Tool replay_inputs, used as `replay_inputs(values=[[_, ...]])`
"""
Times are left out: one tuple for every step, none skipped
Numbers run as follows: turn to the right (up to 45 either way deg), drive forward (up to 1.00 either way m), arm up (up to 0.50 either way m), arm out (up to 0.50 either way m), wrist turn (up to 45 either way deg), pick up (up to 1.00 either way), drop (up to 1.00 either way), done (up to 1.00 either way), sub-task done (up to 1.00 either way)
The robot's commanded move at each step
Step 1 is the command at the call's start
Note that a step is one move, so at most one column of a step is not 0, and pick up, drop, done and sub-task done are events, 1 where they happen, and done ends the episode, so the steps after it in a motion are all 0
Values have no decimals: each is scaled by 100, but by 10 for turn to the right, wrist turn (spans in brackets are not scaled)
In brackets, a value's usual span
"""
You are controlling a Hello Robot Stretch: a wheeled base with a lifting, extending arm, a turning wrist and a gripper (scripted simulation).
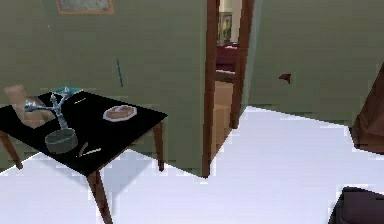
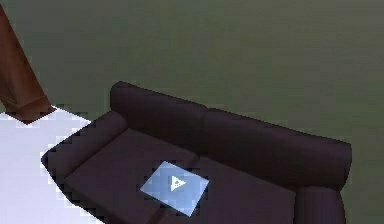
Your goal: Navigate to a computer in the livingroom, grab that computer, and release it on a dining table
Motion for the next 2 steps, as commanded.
replay_inputs(values=[[0, 0, 44, 0, 0, 0, 0, 0, 0], [0, 0, 0, 28, 0, 0, 0, 0, 0]])
